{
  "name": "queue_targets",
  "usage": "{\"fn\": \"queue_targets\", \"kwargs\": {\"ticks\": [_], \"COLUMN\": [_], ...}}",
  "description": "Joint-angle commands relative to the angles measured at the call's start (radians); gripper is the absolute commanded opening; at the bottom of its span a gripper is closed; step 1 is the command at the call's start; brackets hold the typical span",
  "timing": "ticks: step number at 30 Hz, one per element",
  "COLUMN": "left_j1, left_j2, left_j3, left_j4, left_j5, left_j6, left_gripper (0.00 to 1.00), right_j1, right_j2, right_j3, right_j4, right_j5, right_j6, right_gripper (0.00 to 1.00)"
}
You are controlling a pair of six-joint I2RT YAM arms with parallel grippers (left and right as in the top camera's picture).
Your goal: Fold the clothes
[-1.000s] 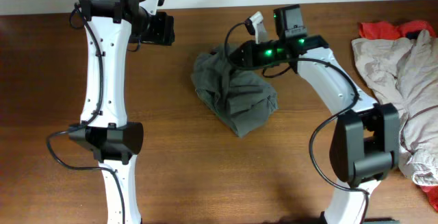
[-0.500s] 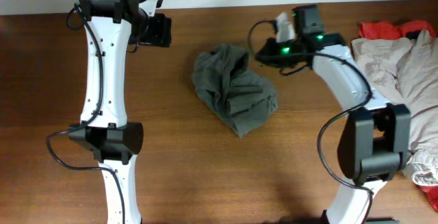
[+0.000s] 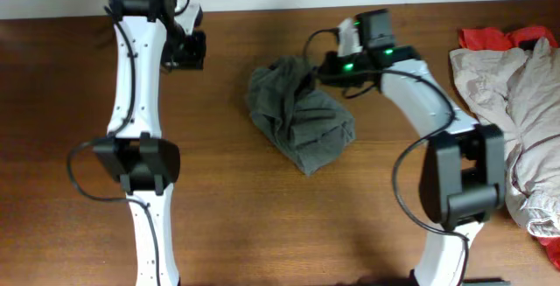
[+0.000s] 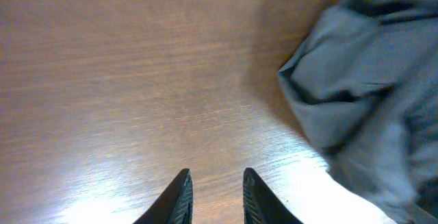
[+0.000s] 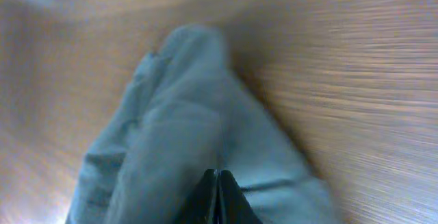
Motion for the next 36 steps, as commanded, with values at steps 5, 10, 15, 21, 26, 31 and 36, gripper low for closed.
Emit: {"fn": "queue_targets", "kwargs": {"ticks": [5, 10, 15, 21, 26, 31, 36], "left_j1": [0.006, 0.006, 0.007, 0.007, 0.007, 0.007, 0.007], "left_j2": [0.144, 0.158, 0.157, 0.157, 0.157, 0.157, 0.157], "left_j3": [-0.029, -0.031, -0.03, -0.03, -0.026, -0.026, -0.014], "left_j4": [0.021, 0.036, 0.039, 0.035, 0.042, 0.05, 0.05], "left_j5": [0.138, 0.139, 0.139, 0.156, 0.176, 0.176, 0.176], "left_j6": [0.064, 0.064, 0.064, 0.064, 0.087, 0.087, 0.103], "left_gripper": [0.2, 0.2, 0.2, 0.2, 0.2, 0.2, 0.2], "right_j1": [0.179, 0.253, 0.294, 0.303, 0.297, 0.234, 0.121], "right_j2": [0.032, 0.033, 0.078, 0.039, -0.127, -0.247, -0.214], "right_j3": [0.006, 0.006, 0.006, 0.007, 0.007, 0.007, 0.006], "right_j4": [0.078, 0.074, 0.081, 0.072, 0.019, -0.087, -0.14], "right_j5": [-0.007, 0.069, 0.079, -0.023, -0.007, 0.219, 0.259], "right_j6": [-0.025, -0.024, 0.005, -0.076, -0.112, -0.004, 0.086], "right_gripper": [0.04, 0.04, 0.04, 0.04, 0.04, 0.04, 0.04]}}
